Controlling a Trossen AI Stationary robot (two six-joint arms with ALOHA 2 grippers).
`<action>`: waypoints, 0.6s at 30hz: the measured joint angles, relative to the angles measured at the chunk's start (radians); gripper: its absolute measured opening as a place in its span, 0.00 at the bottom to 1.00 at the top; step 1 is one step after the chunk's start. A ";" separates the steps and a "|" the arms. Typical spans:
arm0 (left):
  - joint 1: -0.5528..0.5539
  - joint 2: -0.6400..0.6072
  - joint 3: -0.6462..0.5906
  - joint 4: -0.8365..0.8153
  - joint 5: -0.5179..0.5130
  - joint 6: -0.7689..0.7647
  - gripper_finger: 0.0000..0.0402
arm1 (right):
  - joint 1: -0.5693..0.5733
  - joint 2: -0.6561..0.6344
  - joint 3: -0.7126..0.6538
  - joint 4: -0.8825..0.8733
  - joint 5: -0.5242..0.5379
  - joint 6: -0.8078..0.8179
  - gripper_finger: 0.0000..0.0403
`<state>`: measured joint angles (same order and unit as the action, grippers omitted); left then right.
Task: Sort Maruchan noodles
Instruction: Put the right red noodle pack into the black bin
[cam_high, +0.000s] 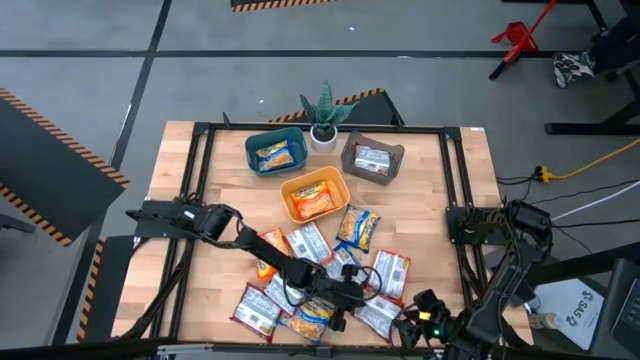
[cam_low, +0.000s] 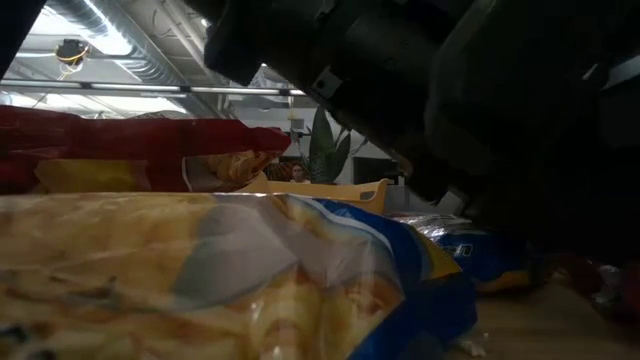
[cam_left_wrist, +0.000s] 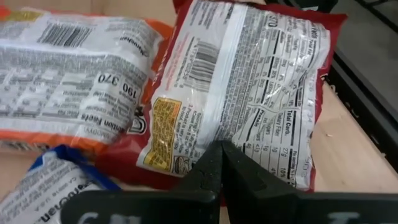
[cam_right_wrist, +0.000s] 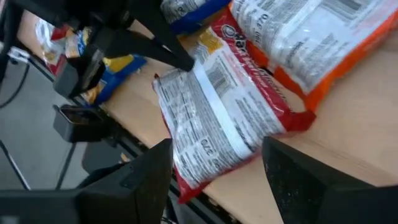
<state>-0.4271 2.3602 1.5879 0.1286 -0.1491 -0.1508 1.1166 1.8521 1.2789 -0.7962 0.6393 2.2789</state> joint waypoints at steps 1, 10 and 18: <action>0.000 -0.002 -0.006 -0.001 0.002 -0.013 0.00 | 0.000 0.007 0.000 0.007 0.000 0.012 0.57; 0.000 -0.005 -0.037 -0.002 0.005 -0.056 0.00 | -0.033 0.072 0.000 0.091 -0.049 0.050 0.57; 0.003 -0.003 -0.039 -0.009 0.009 -0.057 0.00 | -0.016 0.031 0.048 0.079 -0.091 0.107 0.57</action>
<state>-0.4240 2.3570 1.5490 0.1196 -0.1402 -0.2081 1.1005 1.8835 1.3270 -0.7169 0.5480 2.3860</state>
